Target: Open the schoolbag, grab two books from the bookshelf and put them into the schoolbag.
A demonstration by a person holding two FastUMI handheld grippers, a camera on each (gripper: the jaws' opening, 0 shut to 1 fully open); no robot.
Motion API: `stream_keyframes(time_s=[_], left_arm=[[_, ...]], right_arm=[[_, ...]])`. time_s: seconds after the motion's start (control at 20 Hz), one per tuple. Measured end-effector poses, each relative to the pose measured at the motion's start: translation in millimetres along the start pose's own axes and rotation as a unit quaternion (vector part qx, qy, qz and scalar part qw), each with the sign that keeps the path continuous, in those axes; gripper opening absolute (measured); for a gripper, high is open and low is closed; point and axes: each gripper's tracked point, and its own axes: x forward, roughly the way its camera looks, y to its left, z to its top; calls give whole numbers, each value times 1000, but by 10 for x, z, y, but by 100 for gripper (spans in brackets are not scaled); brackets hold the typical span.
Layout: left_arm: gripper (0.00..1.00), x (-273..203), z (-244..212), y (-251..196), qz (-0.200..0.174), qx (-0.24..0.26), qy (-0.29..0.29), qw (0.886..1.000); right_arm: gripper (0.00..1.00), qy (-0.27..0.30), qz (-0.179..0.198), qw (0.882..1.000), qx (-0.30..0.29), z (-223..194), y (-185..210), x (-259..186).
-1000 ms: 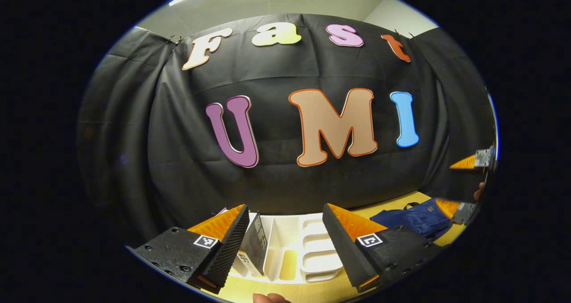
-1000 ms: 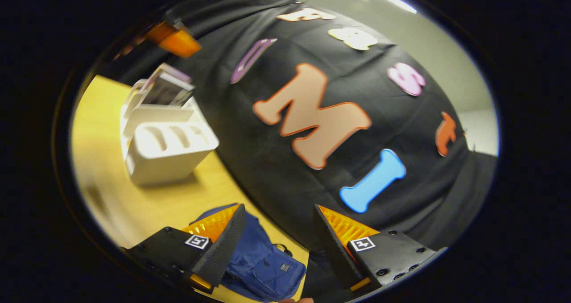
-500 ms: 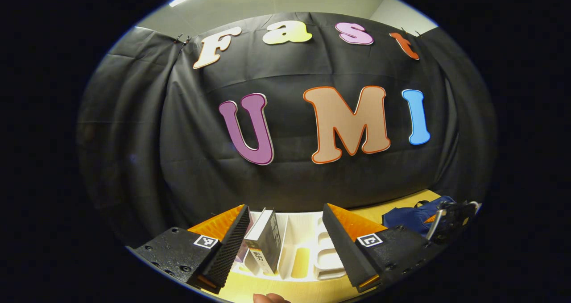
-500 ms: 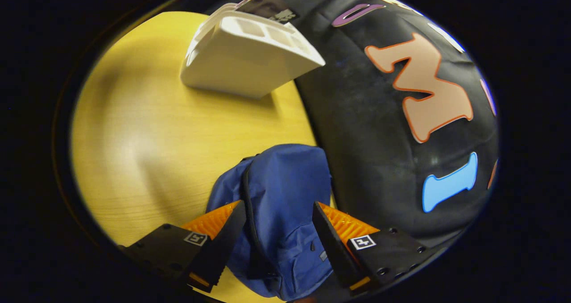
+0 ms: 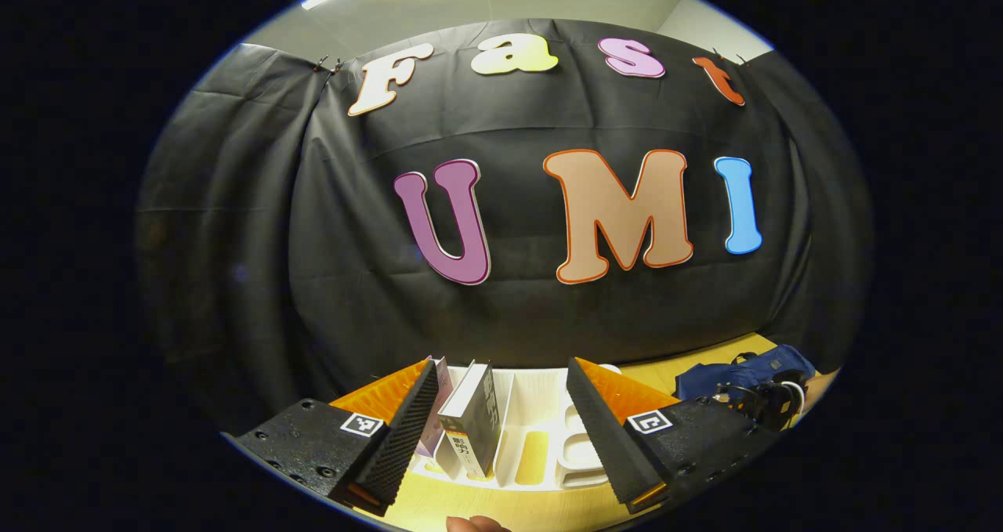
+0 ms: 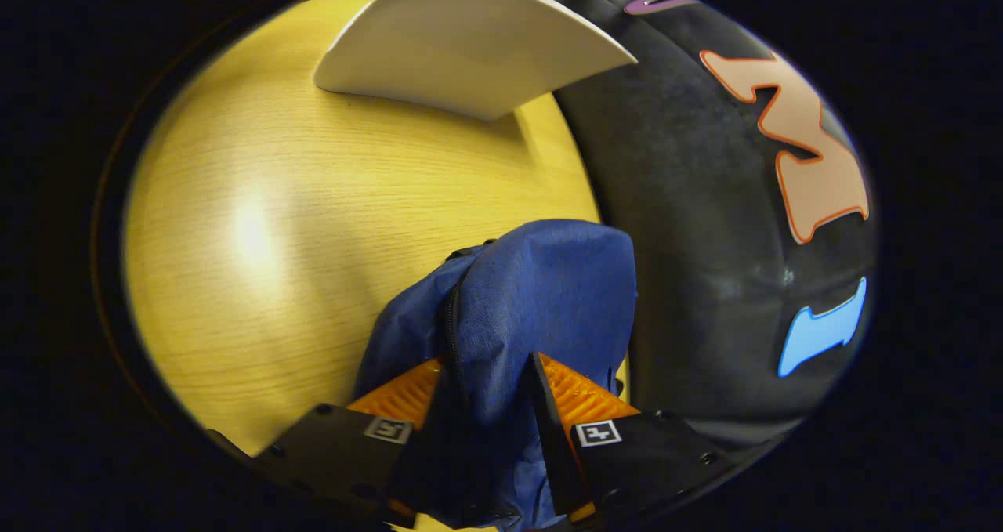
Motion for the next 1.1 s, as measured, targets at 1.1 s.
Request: stream_keyframes(time_s=[1.1], left_arm=[[97,152,-79,68,-5,-5,18,1000]], right_arm=[[4,-48,32,860,507,-97,-1002,-491]])
